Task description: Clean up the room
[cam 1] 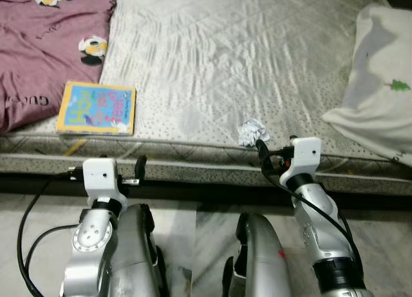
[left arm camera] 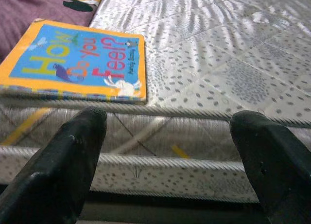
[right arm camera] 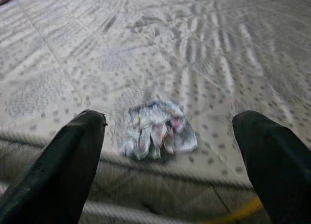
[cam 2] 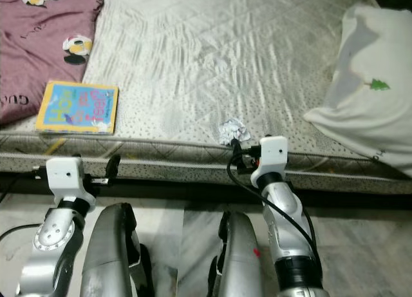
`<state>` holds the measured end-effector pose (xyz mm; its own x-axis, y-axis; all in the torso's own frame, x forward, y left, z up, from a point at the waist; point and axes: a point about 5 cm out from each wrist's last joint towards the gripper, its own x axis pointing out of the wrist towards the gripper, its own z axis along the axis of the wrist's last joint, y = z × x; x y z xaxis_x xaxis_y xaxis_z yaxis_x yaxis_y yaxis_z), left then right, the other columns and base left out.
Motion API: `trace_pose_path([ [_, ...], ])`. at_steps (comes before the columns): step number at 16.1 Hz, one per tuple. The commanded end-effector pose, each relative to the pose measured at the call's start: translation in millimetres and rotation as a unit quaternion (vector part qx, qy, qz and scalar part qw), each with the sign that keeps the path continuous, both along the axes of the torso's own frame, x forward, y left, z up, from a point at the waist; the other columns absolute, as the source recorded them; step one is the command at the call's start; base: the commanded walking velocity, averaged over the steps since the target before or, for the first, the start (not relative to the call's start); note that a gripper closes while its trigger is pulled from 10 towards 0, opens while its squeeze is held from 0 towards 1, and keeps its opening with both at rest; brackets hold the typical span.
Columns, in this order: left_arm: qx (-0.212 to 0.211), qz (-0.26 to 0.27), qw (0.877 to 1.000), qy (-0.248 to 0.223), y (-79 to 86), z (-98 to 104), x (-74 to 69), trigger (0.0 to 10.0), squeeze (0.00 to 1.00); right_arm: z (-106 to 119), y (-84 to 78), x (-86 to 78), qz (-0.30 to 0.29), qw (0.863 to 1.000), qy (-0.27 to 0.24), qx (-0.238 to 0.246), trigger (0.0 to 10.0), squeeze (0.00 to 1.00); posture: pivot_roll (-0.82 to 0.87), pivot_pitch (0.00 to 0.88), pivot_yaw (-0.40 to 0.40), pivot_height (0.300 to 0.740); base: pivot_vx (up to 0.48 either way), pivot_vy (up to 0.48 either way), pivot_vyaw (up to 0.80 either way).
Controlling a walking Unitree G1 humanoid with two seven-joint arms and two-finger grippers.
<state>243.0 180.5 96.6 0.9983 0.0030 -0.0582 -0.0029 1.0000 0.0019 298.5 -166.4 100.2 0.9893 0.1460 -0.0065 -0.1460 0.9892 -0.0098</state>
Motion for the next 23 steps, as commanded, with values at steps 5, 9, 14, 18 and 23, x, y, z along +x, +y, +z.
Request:
trace_pose_path([
  [5, -0.004, 0.000, 1.000, 0.004, -2.1, -1, 0.2, 10.0, 0.00, -5, -8.7, -2.9, -0.019, 1.000, 0.009, -0.003, 10.0, 0.00, 0.03, 0.211, -0.075, 0.555, 0.171, 0.000, 0.00],
  [9, 0.011, 0.027, 0.999, 0.018, 2.9, -4, -3.2, 10.0, 0.00, -16, -9.6, -2.7, 0.005, 0.998, 0.048, -0.028, 10.0, 0.00, 0.04, 0.214, -0.080, 0.555, 0.000, 0.000, 0.00],
  [14, 0.033, 0.045, 0.998, 0.041, 12.8, -10, -16.2, 10.0, 0.00, -30, -3.1, 5.8, 0.067, 0.991, 0.104, -0.041, 10.0, 0.00, 0.09, 0.226, -0.076, 0.555, 0.000, 0.000, 0.00],
  [18, 0.055, 0.055, 0.995, 0.058, 28.3, -8, -29.9, 10.0, 0.00, -20, 29.5, 22.4, 0.121, 0.990, 0.076, -0.005, 10.0, 0.00, 0.16, 0.253, -0.062, 0.555, 0.000, 0.000, 0.00],
  [23, 0.064, 0.060, 0.995, 0.054, 32.5, -1, -29.4, 10.0, 0.00, -14, 53.6, 35.7, 0.143, 0.988, 0.061, -0.001, 10.0, 0.00, 0.17, 0.277, -0.060, 0.555, 0.000, 0.000, 0.00],
])
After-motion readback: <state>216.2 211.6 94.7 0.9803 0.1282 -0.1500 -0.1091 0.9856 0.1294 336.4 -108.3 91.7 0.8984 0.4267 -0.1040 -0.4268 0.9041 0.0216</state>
